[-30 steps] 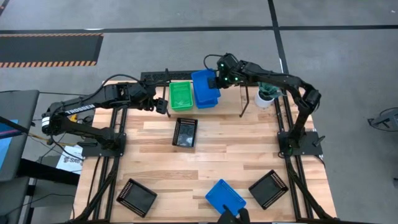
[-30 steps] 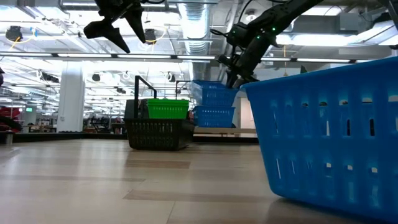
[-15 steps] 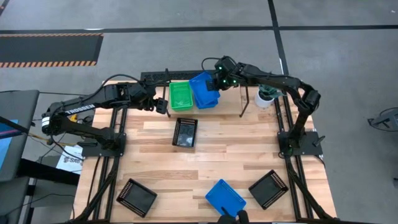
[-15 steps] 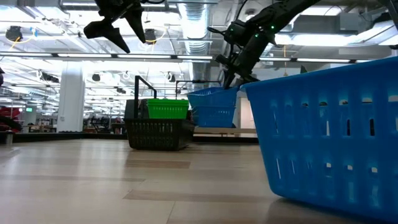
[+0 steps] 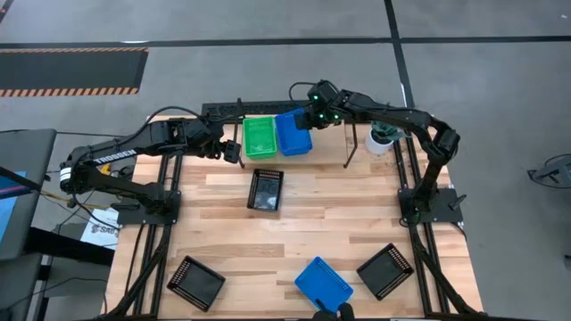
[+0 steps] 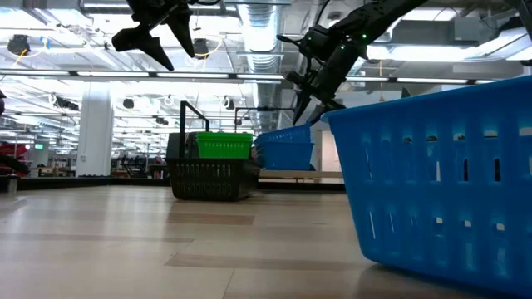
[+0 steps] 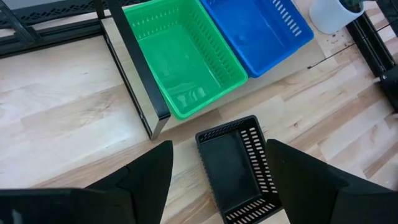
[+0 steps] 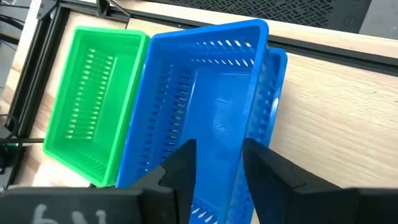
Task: Stack baskets on shelf by color
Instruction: Stack the top blue bin on the other blue bin on the shelf, then stack the blue bin on the other blue bins on the shelf
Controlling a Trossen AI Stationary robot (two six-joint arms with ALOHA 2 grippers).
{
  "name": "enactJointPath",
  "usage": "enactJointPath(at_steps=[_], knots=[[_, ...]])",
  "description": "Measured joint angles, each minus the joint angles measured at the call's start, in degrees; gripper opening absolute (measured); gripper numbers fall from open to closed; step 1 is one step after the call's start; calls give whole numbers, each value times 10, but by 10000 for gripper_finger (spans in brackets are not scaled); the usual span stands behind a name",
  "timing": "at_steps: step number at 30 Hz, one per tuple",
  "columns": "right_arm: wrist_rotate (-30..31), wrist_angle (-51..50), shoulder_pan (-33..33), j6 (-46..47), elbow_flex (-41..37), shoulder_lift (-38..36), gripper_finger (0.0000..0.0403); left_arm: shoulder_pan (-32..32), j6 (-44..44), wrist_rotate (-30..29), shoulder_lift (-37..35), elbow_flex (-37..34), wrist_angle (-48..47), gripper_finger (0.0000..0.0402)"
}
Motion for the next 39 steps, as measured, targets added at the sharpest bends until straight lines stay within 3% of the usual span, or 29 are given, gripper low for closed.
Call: enactJointPath(at_steps=[14,18,25,34,39], knots=[[0,4,4,-8,0,-56,144,0,4,1,0,0,0,244],[0,-50,28,-25,0,-84,146,0,5,14,0,0,-3,244],[0,-168,164,-14,-18,-95,144,0,37,49,0,0,-51,244],[30,-269,363,149,-60,-119,161,0,79,60,0,0,-64,244],[-5,-289,475,199,-68,-125,179,0,108,61,0,0,-62,244]])
